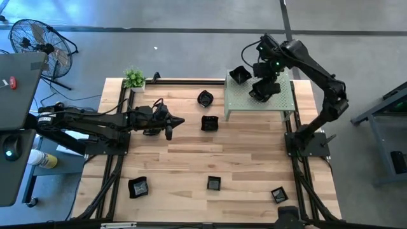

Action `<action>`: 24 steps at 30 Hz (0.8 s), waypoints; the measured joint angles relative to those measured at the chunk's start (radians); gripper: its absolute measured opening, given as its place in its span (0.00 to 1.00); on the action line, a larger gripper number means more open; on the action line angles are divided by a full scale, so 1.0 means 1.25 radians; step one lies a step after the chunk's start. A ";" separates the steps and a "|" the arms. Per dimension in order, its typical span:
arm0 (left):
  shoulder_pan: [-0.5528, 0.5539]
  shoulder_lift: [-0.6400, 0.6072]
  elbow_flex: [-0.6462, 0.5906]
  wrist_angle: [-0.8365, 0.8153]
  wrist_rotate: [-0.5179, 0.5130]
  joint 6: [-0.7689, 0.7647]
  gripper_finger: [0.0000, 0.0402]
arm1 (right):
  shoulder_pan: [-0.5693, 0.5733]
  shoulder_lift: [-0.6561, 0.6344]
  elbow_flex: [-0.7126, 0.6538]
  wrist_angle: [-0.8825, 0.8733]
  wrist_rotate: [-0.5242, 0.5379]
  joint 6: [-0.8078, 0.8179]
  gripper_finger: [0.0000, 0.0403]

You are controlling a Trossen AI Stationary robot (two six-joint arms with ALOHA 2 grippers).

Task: Pick & Place Mini shaped plates
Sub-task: Stack the leaf-shaped plate on top of the leaf-shaped plates on the shelf, then stack the distorted square plate on top of the distorted square plates on the shelf

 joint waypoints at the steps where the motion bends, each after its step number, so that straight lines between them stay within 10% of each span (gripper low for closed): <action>1: 0.000 0.000 0.000 0.000 0.000 0.000 0.00 | 0.000 0.000 -0.006 0.001 -0.003 -0.011 0.00; 24: 0.000 0.000 0.000 -0.018 -0.005 -0.004 0.00 | 0.018 -0.006 -0.023 0.061 -0.044 0.010 0.08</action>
